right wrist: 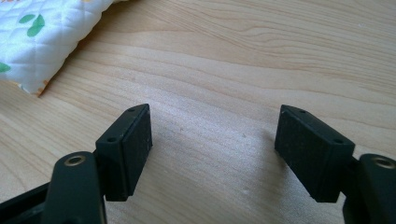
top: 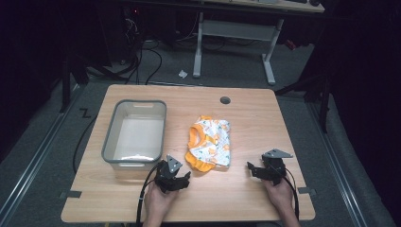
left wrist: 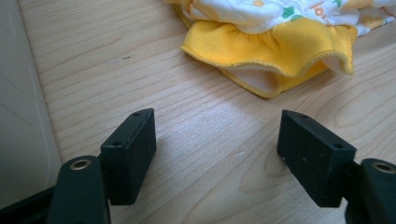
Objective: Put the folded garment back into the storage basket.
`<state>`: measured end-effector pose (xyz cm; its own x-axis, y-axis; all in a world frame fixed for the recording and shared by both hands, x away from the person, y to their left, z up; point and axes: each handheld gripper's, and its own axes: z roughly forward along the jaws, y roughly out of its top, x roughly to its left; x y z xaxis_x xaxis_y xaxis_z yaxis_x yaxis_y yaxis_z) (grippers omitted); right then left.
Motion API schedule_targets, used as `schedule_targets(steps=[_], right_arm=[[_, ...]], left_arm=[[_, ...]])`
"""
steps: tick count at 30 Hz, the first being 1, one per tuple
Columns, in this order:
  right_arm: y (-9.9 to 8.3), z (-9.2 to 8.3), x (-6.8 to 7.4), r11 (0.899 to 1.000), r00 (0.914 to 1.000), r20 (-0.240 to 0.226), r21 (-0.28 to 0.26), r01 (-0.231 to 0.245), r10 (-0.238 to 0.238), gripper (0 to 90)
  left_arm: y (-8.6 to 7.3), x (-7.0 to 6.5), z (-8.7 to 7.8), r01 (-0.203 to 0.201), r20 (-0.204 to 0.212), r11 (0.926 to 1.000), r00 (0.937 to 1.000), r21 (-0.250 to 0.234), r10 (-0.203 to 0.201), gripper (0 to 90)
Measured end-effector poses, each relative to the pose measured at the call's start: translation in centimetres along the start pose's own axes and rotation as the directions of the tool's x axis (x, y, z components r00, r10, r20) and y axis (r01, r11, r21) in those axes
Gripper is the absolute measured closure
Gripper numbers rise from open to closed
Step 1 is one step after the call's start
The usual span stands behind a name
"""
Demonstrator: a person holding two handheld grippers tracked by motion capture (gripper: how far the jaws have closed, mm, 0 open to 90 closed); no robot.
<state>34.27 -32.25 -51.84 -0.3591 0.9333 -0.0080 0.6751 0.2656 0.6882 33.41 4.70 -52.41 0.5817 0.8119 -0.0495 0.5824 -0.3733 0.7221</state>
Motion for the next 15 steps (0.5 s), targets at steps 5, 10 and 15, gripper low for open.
schedule_targets(steps=[5, 10, 15], right_arm=[[0.0, 0.0, 0.0, 1.0, 1.0, 0.0, 0.0, 0.0, 0.0, 27.6], [0.0, 0.0, 0.0, 1.0, 1.0, 0.0, 0.0, 0.0, 0.0, 27.6], [0.0, 0.0, 0.0, 1.0, 1.0, 0.0, 0.0, 0.0, 0.0, 27.6]], left_arm=[[0.03, -0.06, 0.01, 0.002, -0.003, 1.0, 1.0, 0.002, -0.002, 27.7], [0.04, -0.15, 0.05, 0.005, -0.009, 1.0, 0.9999, 0.002, -0.005, 27.3], [0.04, -0.22, 0.03, 0.006, -0.008, 1.0, 1.0, 0.003, -0.006, 27.0]])
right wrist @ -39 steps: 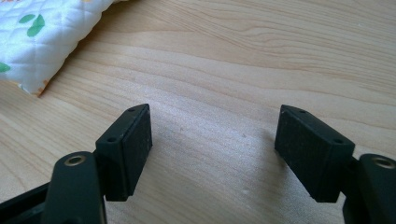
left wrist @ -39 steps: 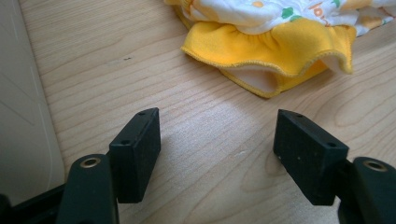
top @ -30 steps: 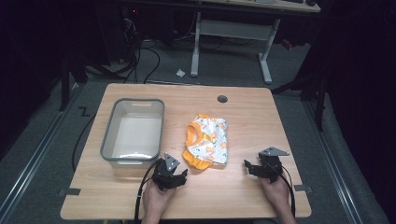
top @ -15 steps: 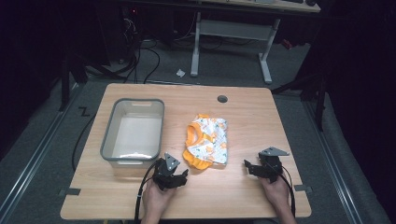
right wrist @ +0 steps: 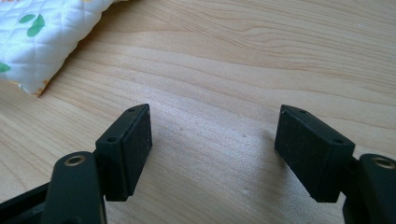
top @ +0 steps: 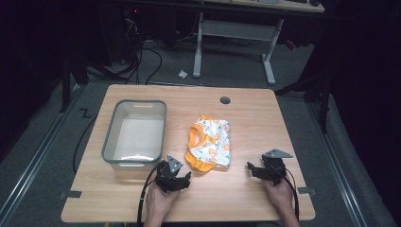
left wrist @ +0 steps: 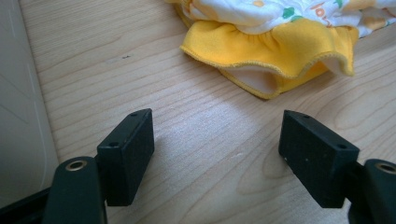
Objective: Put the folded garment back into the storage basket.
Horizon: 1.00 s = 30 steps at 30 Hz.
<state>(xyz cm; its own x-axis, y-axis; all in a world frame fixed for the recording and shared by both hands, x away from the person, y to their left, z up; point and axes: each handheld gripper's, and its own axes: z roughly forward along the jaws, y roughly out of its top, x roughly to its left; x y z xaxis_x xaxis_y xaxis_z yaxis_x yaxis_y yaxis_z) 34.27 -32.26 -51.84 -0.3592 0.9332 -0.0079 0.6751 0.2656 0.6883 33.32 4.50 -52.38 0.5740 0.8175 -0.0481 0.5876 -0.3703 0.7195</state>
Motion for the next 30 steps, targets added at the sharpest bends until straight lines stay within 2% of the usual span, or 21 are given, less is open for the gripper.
schedule_targets(steps=[12, 14, 16, 23, 30], right_arm=[[0.0, 0.0, 0.0, 1.0, 1.0, 0.0, 0.001, -0.001, 0.001, 27.5], [0.0, 0.0, 0.0, 1.0, 1.0, 0.0, 0.001, -0.002, 0.002, 27.5], [0.0, 0.0, 0.0, 1.0, 1.0, 0.0, 0.001, -0.002, 0.002, 27.5], [0.0, 0.0, 0.0, 1.0, 1.0, 0.0, 0.001, -0.001, 0.001, 27.5], [0.0, 0.0, 0.0, 1.0, 1.0, 0.0, 0.001, -0.001, 0.001, 27.5]], left_arm=[[0.0, 0.2, -0.1, 0.006, 0.022, 1.0, 0.9997, 0.003, -0.006, 26.6], [0.1, 0.2, -0.2, 0.018, 0.039, 0.9998, 0.9991, -0.003, -0.018, 26.5], [0.1, 0.0, -0.3, 0.012, 0.044, 0.9999, 0.999, -0.003, -0.012, 26.5], [0.8, -0.3, -1.0, 0.012, 0.059, 0.9994, 0.9982, -0.031, -0.01, 25.2], [1.5, -0.6, -1.4, 0.013, 0.088, 0.9994, 0.996, -0.031, -0.01, 24.5]])
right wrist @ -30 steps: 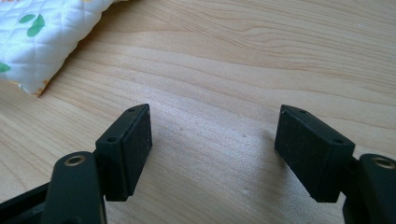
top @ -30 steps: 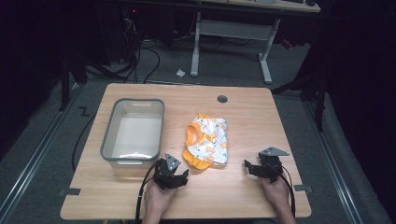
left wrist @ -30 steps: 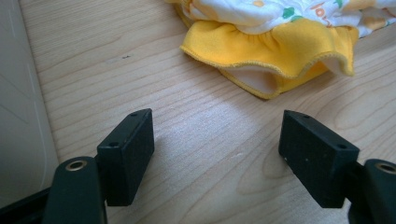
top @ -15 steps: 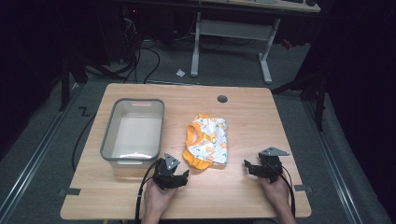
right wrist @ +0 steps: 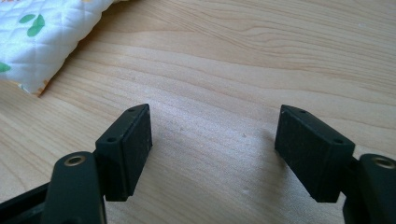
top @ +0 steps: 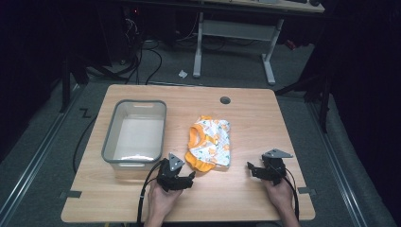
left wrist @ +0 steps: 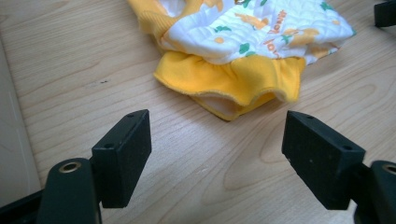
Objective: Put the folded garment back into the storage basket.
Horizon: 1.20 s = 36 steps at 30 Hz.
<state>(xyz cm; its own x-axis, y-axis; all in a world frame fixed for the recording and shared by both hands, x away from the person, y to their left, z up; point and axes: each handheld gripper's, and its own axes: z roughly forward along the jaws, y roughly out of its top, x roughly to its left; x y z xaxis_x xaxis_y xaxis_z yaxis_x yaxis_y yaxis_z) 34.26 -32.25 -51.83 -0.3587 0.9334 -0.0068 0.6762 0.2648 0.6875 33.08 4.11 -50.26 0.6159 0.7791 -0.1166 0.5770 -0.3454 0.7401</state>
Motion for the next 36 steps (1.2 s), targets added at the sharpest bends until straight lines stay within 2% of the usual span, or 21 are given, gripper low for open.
schedule_targets(steps=[9, 14, 24, 33, 36], right_arm=[[0.0, 0.0, 0.0, 1.0, 1.0, 0.0, 0.0, 0.0, 0.0, 27.5], [0.0, 0.0, 0.0, 1.0, 1.0, -0.001, 0.0, 0.0, 0.0, 27.4], [0.0, 0.0, 0.0, 1.0, 1.0, -0.001, 0.0, 0.0, 0.0, 27.4], [0.0, 0.0, 0.0, 1.0, 1.0, -0.001, 0.0, 0.0, 0.0, 27.4], [0.0, 0.0, 0.0, 1.0, 1.0, -0.001, 0.0, 0.0, 0.0, 27.4]], left_arm=[[1.1, -0.3, -0.5, 0.008, 0.029, 0.9999, 0.9996, -0.011, -0.007, 24.0], [1.7, -0.3, -0.4, 0.034, 0.07, 0.9994, 0.997, -0.011, -0.033, 23.6], [2.8, -0.4, -0.5, 0.031, 0.068, 0.9995, 0.9972, -0.008, -0.03, 23.9], [4.8, -0.7, 0.3, -0.013, 0.051, 0.9999, 0.9986, 0.003, 0.013, 23.7], [5.2, -0.7, 0.7, -0.012, 0.058, 0.9999, 0.9982, 0.009, 0.011, 23.7]])
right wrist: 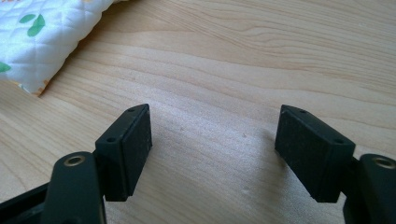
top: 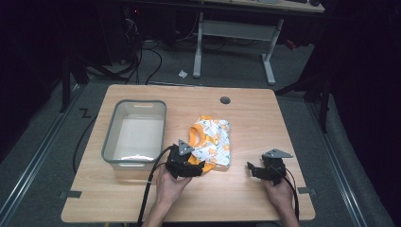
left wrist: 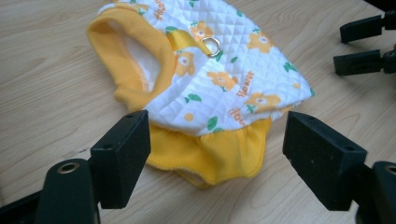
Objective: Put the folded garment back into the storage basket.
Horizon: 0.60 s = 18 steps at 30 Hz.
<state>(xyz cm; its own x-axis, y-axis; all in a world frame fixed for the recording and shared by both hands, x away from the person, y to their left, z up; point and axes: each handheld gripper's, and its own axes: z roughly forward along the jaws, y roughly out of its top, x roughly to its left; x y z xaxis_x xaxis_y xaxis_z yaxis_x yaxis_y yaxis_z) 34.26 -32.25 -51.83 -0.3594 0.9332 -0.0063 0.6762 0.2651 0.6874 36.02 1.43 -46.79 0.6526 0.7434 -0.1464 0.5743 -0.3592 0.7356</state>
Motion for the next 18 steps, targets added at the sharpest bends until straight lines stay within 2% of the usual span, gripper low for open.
schedule_targets(steps=[5, 9, 18], right_arm=[[0.0, 0.0, 0.0, 1.0, 1.0, 0.0, 0.0, 0.0, 0.0, 27.4], [0.0, 0.0, 0.0, 1.0, 1.0, 0.0, 0.0, 0.0, 0.0, 27.3], [0.0, 0.0, 0.0, 1.0, 1.0, 0.0, 0.001, 0.001, -0.001, 27.1]], left_arm=[[0.7, 0.1, 0.3, -0.008, -0.013, 1.0, 0.9999, 0.004, 0.008, 23.4], [1.5, 0.4, 0.7, 0.007, -0.02, 0.9999, 0.9998, 0.014, -0.006, 22.4], [3.4, 1.3, 2.1, 0.041, -0.035, 0.9991, 0.9985, -0.007, -0.042, 22.4]])
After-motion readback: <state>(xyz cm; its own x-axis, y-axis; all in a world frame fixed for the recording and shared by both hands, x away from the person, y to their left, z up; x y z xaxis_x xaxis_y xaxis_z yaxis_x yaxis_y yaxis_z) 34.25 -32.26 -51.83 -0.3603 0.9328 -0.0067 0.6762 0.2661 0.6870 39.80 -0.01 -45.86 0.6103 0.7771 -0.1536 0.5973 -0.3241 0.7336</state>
